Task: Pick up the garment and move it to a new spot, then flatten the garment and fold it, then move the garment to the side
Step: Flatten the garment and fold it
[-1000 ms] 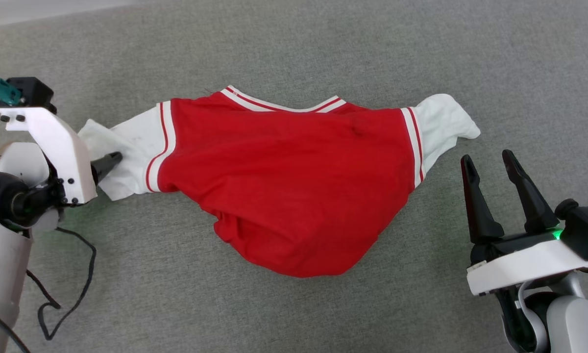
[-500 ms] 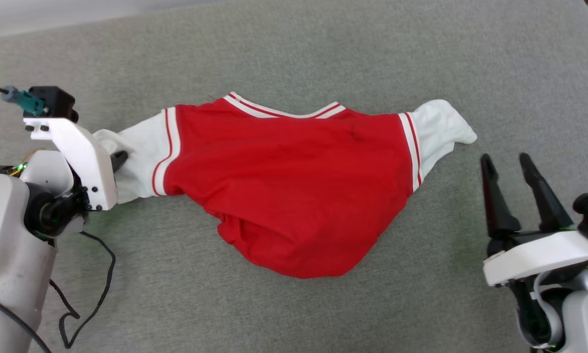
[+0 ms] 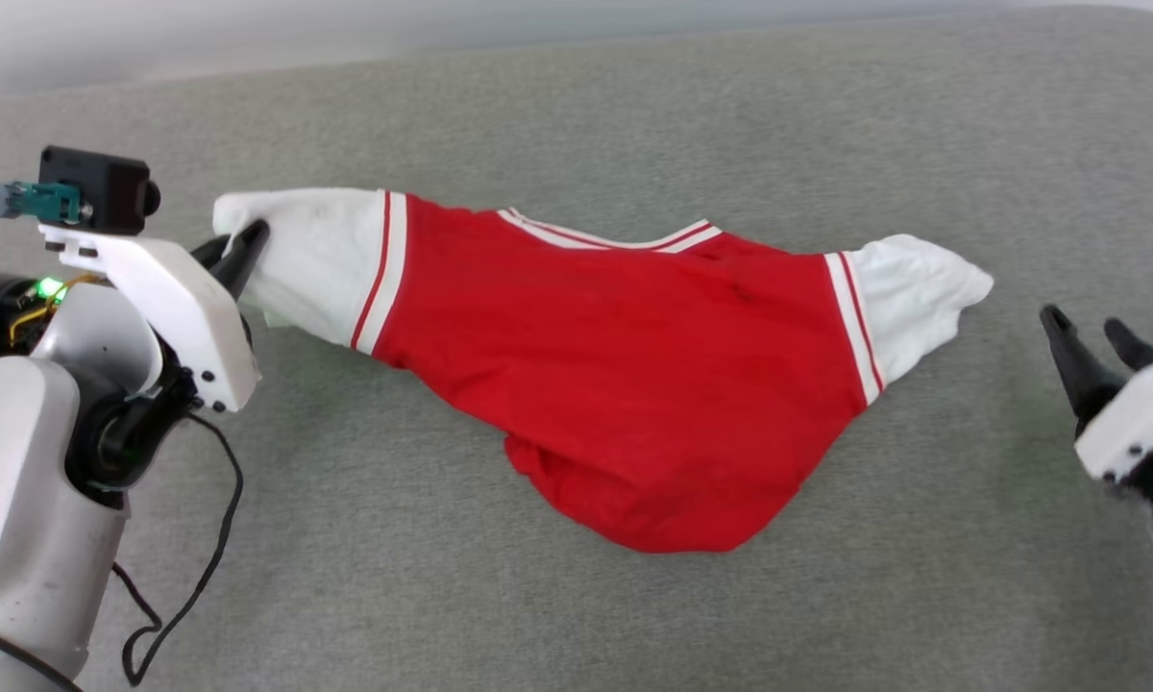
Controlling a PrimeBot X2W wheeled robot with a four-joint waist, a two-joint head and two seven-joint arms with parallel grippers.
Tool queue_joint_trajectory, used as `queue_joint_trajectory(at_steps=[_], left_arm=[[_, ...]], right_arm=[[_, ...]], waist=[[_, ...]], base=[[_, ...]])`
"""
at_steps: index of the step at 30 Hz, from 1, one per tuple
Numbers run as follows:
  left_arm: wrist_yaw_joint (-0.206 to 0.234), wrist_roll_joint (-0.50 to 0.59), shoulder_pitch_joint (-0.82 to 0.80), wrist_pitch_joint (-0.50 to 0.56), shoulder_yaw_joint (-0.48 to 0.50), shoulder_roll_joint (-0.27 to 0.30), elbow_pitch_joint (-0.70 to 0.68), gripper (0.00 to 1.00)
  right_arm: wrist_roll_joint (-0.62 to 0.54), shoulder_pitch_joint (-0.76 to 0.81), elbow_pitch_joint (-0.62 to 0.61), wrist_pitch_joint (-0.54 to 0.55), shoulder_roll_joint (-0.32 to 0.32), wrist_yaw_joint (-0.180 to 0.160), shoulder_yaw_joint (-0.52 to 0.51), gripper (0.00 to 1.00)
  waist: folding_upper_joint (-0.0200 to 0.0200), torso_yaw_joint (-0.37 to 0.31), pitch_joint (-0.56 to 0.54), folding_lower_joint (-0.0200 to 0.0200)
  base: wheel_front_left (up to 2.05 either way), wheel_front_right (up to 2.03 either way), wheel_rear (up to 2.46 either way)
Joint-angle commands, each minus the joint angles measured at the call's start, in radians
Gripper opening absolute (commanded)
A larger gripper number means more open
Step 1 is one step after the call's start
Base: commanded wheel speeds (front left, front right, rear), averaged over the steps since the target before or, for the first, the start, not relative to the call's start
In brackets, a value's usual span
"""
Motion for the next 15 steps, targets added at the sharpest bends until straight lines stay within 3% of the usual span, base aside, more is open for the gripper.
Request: queue_joint_trajectory(at_steps=[1,8,15], left_arm=[[0.007,0.006,0.011,0.000,-0.001,0.000,-0.015,0.00],[0.013,0.016,-0.023,0.012,-0.018,-0.007,-0.103,0.00],[0.008,0.021,-0.055,0.009,-0.035,-0.013,-0.125,0.00]], right_arm=[[0.008,-0.034,0.018,0.027,-0.012,0.000,0.010,1.00],[0.036,-0.206,0.125,0.245,-0.083,0.000,0.104,1.00],[0.027,-0.308,0.268,0.383,-0.089,0.000,0.187,1.00]], waist=[[0.0000,0.019,0.018,0.0000],[0.0000,0.068,0.088,0.0000],[0.0000,0.103,0.144,0.0000]], base=[[0.00,0.00,0.00],[0.00,0.00,0.00],[0.00,0.00,0.00]])
